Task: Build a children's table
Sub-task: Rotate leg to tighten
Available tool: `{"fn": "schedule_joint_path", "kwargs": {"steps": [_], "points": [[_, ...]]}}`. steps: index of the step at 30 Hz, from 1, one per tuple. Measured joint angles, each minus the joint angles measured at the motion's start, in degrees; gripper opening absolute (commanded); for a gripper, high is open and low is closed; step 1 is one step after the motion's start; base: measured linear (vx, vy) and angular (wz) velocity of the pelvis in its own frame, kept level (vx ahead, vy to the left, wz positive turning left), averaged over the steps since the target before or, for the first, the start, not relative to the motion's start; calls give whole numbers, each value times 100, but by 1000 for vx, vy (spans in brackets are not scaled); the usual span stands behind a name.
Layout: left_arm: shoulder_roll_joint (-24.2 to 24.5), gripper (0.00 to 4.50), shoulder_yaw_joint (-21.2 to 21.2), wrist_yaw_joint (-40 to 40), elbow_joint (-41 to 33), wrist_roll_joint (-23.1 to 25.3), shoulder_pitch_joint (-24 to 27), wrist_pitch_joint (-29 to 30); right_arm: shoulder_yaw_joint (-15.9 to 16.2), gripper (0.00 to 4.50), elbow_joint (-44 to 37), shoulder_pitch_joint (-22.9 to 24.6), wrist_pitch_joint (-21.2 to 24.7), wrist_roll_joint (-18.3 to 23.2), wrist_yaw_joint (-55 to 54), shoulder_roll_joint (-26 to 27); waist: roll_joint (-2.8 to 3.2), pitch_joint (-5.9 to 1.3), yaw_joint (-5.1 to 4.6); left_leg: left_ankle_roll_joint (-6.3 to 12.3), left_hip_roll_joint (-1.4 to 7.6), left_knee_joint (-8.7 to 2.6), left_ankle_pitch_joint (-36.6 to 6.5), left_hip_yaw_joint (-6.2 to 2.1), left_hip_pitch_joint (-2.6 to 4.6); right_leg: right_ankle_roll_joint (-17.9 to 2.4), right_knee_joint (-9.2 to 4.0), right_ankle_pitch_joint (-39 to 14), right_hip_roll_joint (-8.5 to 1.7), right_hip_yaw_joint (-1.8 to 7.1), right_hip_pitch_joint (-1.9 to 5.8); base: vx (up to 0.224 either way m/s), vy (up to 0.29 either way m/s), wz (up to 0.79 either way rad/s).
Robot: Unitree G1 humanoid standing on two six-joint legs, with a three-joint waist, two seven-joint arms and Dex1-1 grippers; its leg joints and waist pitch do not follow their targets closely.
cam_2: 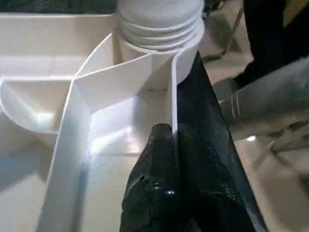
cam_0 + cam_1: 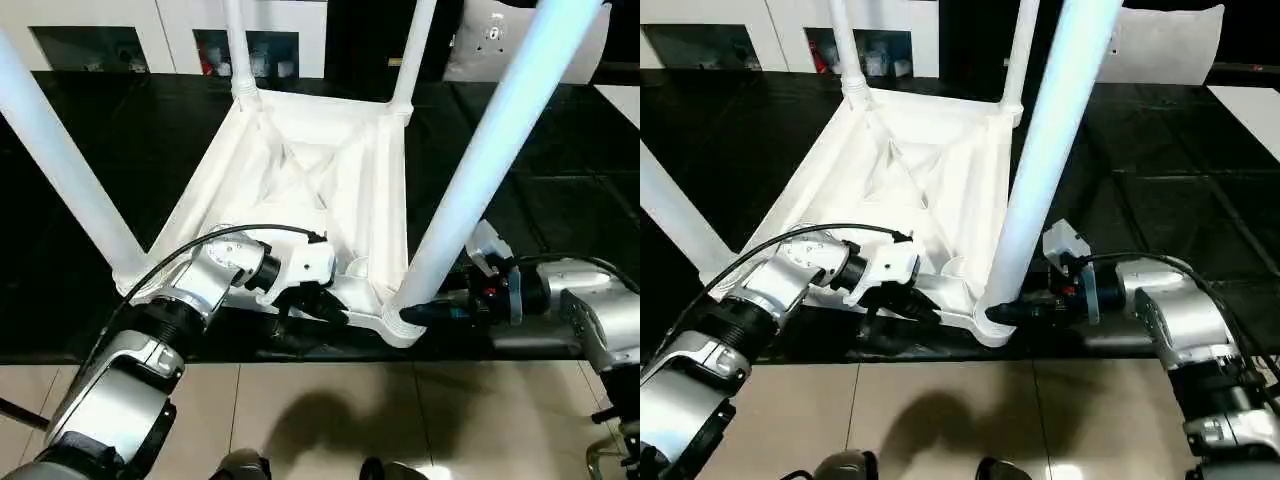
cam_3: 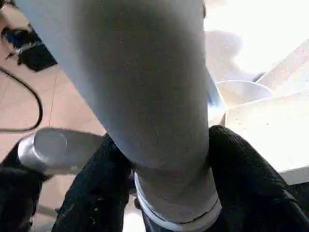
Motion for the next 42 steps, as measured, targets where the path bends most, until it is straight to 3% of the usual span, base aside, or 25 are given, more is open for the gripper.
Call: {"fn": "schedule_joint_path", "kwargs": {"steps": [3, 7, 10, 14, 15, 18, 21, 28, 34, 39, 40, 42], "points": [[-81, 0, 142, 350, 2, 23, -31, 470, -158, 210, -112, 18, 275, -22, -609, 219, -2, 1, -44, -5, 0, 4, 3, -1, 5, 1, 3, 1, 0, 2, 0, 0, 0, 0], [-434, 0, 417, 1580, 201, 195, -244, 1271, -631, 209, 43, -215, 678, -322, -2575, 1100, -22, 12, -320, -23, -2, 11, 14, -6, 2, 27, -13, -14, 1, -3, -4, -42, 3, -7], [-814, 0, 554, 2231, 230, 196, -263, 1623, -837, 206, 69, -329, 821, -512, -3493, 1382, -36, 12, -457, -22, -5, 12, 14, -10, 9, 29, -23, -15, 1, -3, 0, 0, 0, 0], [-1303, 0, 824, 3414, 431, 255, -396, 1950, -1145, 206, 314, -692, 896, -856, -5165, 2170, -34, 10, -517, -23, -5, 8, 14, -12, 11, 29, -17, -15, 5, -5, -10, 0, 0, 0], [-1379, 0, 833, 3552, 450, 288, -411, 1957, -1153, 206, 352, -731, 859, -915, -5383, 2246, -34, 10, -514, -23, -5, 5, 14, -13, 9, 29, -19, -15, 5, -6, -11, 0, 0, 0], [-1471, 0, 842, 3699, 451, 305, -424, 1987, -1167, 268, 422, -736, 677, -958, -5595, 2316, -28, 6, -495, -22, -7, 2, 12, -12, 11, 29, -20, -15, 5, -1, -4, 0, 0, 0], [-1496, 0, 796, 3642, 433, 312, -433, 1946, -1229, 285, 523, -713, 497, -923, -5620, 2355, -17, 0, -457, -21, -10, -13, 11, -12, 4, 25, -18, -11, 4, 2, -8, 0, 0, 0], [-1235, 0, 557, 3120, 387, 358, -384, 1445, -1084, 355, 354, -389, 159, -783, -4567, 1827, -12, -1, -390, -19, -4, -55, 12, -12, 3, -1, -9, 5, 13, -5, -19, 0, 0, 0], [-656, 0, 298, 2035, 214, 371, -174, 659, -754, 366, 305, -146, -260, -638, -2983, 879, -6, 0, -268, -8, -2, -50, 11, -8, 1, -1, -8, 3, 13, -6, -17, 0, 0, 0], [-369, 0, 121, 1435, 210, 345, -150, 220, -531, 366, 216, -3, -410, -618, -2071, 552, -6, 0, -150, -14, -3, -16, 7, -5, 4, -5, -7, 6, 8, -1, -13, 0, 0, 0], [-286, 0, 53, 1235, 210, 346, -149, 41, -414, 338, 187, 34, -452, -551, -1736, 400, -6, 0, -126, -13, -3, -14, 6, -2, 3, -5, -7, 6, 6, 2, -10, 0, 0, 0], [-144, 0, 4, 926, 211, 338, -149, -165, -317, 324, 152, 46, -523, -447, -1293, 223, -6, 0, -98, -9, -1, -10, 4, -2, 3, -5, -5, 6, 5, 2, -6, 0, 0, 0]]}}
